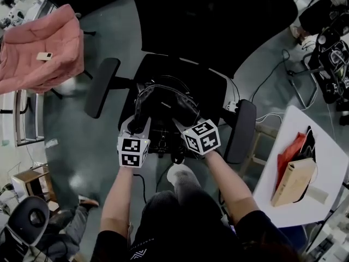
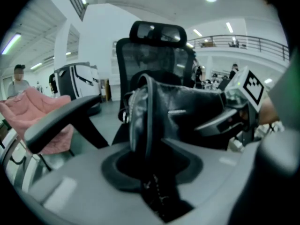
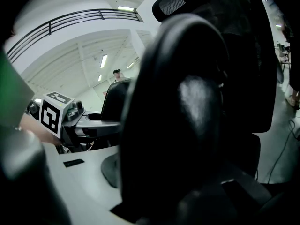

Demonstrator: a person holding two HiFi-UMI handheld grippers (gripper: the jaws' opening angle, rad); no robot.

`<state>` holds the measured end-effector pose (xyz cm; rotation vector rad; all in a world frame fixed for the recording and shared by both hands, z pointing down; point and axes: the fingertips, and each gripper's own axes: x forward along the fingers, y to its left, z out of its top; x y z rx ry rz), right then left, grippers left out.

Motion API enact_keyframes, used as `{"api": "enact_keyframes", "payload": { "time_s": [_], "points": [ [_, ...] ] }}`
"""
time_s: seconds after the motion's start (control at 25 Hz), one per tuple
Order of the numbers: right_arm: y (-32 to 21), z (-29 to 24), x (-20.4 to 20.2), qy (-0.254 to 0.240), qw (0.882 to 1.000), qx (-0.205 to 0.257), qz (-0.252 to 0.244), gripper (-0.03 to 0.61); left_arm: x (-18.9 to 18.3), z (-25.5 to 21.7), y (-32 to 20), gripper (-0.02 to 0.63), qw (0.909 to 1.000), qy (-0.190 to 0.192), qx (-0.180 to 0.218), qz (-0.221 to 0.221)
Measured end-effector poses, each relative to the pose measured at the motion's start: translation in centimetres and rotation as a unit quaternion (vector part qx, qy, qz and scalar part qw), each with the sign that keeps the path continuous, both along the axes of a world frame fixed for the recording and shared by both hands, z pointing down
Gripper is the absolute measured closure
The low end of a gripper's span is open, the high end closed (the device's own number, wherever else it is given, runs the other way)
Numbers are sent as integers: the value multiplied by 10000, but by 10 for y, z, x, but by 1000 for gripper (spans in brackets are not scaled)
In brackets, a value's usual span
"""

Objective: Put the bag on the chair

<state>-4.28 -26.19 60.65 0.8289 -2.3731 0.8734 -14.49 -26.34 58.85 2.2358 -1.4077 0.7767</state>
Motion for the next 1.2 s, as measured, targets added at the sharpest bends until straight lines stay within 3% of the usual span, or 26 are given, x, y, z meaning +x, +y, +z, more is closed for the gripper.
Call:
{"api": "enact_keyframes", "payload": {
  "time_s": [0.4, 0.68, 1.2],
  "points": [
    [-21, 33, -2, 158, 9996, -205, 114, 483, -7, 33, -19, 463, 9997, -130, -132, -169],
    [-28, 47, 3, -84, 9978, -609, 245, 440, -6, 50, -27, 446, 9992, -104, -343, -161],
    [-51, 57, 27, 407, 9917, -566, 1080, 275, -15, 59, -44, 378, 9972, -363, -354, -548]
  ]
}}
